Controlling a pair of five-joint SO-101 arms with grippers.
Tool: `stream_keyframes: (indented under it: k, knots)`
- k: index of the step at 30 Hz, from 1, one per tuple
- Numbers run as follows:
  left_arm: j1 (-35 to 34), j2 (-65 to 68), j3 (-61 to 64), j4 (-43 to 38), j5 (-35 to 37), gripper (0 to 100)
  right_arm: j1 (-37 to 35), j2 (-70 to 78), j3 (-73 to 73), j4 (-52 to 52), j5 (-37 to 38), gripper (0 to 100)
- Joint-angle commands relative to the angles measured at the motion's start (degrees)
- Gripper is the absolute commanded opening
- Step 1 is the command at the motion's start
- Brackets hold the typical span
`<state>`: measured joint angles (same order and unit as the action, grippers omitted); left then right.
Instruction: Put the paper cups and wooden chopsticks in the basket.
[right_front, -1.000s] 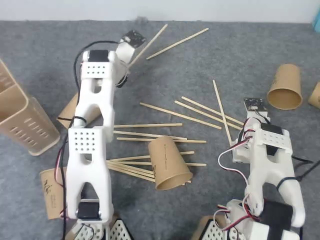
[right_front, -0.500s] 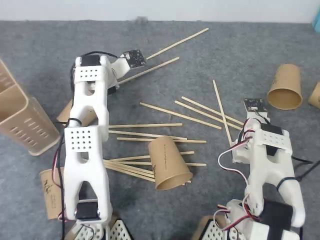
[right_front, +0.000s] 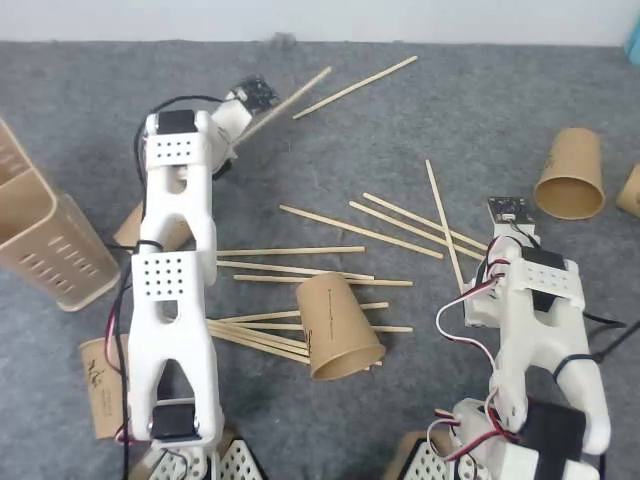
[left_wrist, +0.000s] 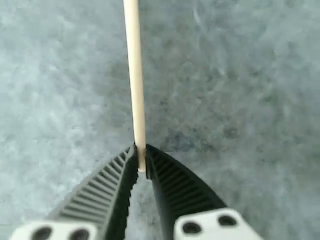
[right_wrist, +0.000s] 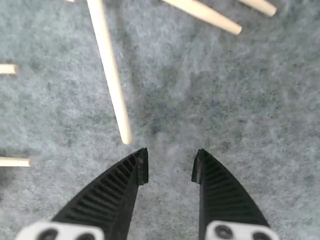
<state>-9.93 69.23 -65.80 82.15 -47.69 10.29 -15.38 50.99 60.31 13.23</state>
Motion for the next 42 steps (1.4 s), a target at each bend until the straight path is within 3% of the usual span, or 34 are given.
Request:
stream_keyframes:
  k: [1, 7, 21, 29, 42]
  knots:
    - [-0.4, 1.1, -2.5, -1.1, -1.2, 1, 0.0, -2.9, -0.4, 0.4, 1.0, 16.2]
    - [-0.6, 2.5, -2.3, -1.0, -1.4, 1, 0.0, -2.9, -0.4, 0.4, 1.2, 9.2]
    - [0.4, 3.9, -2.6, 7.5, -7.4, 1, 0.0, -2.9, -0.4, 0.4, 1.3, 9.1]
    - [-0.7, 4.0, -7.6, 7.6, -2.6, 1, 0.0, -2.9, -0.4, 0.4, 1.3, 9.1]
    - [-3.4, 4.5, -7.6, 9.1, -2.7, 1, 0.0, -2.9, -0.4, 0.5, 1.3, 9.0]
